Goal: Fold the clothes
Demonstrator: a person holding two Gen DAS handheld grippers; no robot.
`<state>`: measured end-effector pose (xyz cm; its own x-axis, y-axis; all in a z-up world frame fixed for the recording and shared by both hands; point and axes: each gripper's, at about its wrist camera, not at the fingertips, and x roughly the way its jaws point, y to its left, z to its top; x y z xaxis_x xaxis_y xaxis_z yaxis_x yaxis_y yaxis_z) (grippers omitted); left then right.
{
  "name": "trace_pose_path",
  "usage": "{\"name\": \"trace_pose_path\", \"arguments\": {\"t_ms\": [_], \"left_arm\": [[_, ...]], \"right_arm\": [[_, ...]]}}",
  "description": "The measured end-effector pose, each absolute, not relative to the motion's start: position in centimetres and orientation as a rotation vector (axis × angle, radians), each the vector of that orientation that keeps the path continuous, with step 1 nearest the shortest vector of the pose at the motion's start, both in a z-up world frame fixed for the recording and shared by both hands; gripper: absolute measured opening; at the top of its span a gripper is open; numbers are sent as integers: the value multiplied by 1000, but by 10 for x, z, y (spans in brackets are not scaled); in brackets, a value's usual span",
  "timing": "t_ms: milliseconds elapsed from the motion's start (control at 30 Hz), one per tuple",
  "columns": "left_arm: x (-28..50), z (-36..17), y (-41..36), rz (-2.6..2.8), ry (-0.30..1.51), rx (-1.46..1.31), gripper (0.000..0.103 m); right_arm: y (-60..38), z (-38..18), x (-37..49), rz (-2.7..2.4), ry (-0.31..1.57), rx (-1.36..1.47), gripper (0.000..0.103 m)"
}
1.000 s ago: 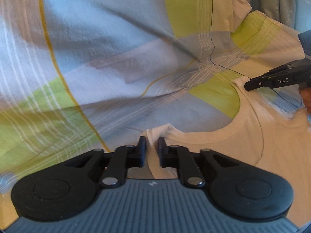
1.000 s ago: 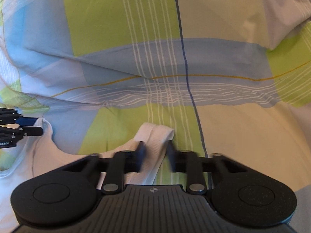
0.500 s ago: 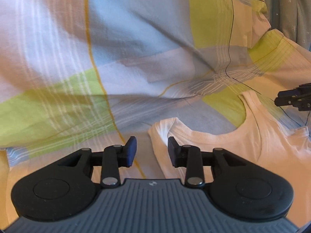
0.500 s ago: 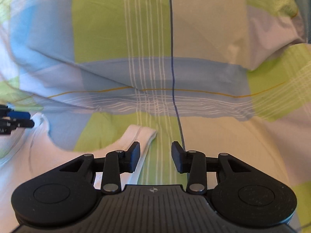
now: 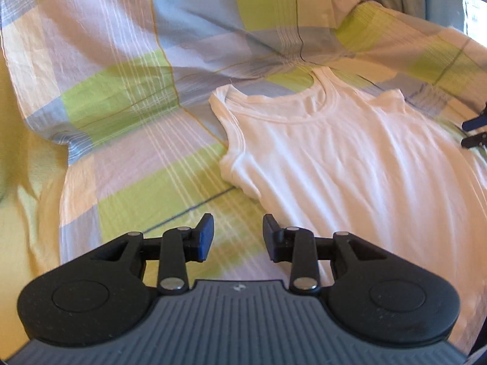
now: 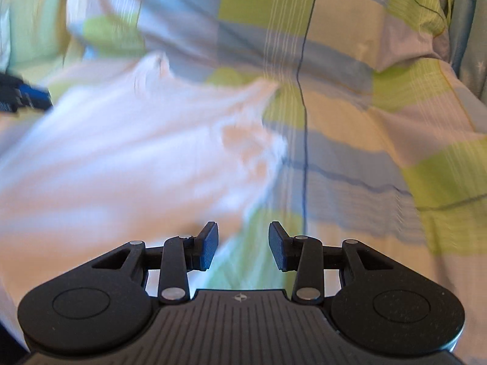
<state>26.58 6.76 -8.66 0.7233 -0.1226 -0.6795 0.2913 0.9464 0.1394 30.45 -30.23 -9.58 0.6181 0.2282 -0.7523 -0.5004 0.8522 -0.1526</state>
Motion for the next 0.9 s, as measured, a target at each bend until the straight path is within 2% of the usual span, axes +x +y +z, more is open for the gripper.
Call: {"name": "trace_pose_path", "arguments": {"t_ms": [300, 333, 367, 400, 700, 767, 900], "left_arm": [[175, -97, 53, -328, 810, 158, 30], [169, -99, 50, -328, 809, 176, 30], [163, -100, 47, -327, 808, 194, 30], [157, -102, 45, -328, 808, 205, 30], [131, -103, 46, -383, 793, 222, 30], [124, -100, 44, -395, 773, 270, 30], [118, -91, 48, -438, 768, 234, 33]], "right_arm": [[-335, -98, 237, 494, 890, -82, 40], [-335, -102, 236, 492, 900, -54, 37], [-336, -106, 237, 492, 911, -19, 15], [-339, -108, 238, 495, 923, 18, 1], [-380, -113, 231, 396, 952, 132, 4], [-371, -110, 226, 406, 944, 85, 14], [-359, -103, 214, 394, 903, -6, 18]]}}
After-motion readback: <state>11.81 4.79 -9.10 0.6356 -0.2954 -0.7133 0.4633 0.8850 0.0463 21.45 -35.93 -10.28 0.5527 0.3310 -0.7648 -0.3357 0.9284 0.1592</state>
